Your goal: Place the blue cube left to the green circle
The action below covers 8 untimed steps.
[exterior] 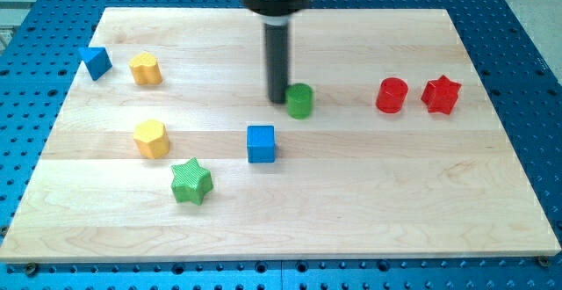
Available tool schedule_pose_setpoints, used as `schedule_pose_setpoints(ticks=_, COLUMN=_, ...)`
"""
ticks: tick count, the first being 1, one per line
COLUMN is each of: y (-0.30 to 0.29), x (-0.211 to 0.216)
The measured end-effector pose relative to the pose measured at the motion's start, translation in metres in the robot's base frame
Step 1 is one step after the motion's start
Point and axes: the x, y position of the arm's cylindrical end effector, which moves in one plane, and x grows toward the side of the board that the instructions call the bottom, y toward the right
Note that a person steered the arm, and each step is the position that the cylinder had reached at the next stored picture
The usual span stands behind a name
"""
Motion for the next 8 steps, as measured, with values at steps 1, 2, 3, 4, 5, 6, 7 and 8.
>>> schedule_pose_setpoints(ticks=1, y=-0.021, x=-0.001)
schedule_pose_setpoints(ticks=2, y=-0.033, x=0.06)
schedule_pose_setpoints(ticks=3, y=0.015, x=0.06)
schedule_pose_setpoints(ticks=4, y=0.04, x=0.053)
schedule_pose_setpoints(ticks=5, y=0.029, x=0.05)
schedule_pose_setpoints(ticks=6, y=0.024, x=0.095)
schedule_pose_setpoints(ticks=7, y=-0.024, x=0.142)
schedule_pose_setpoints(ticks=8, y=-0.061, x=0.118)
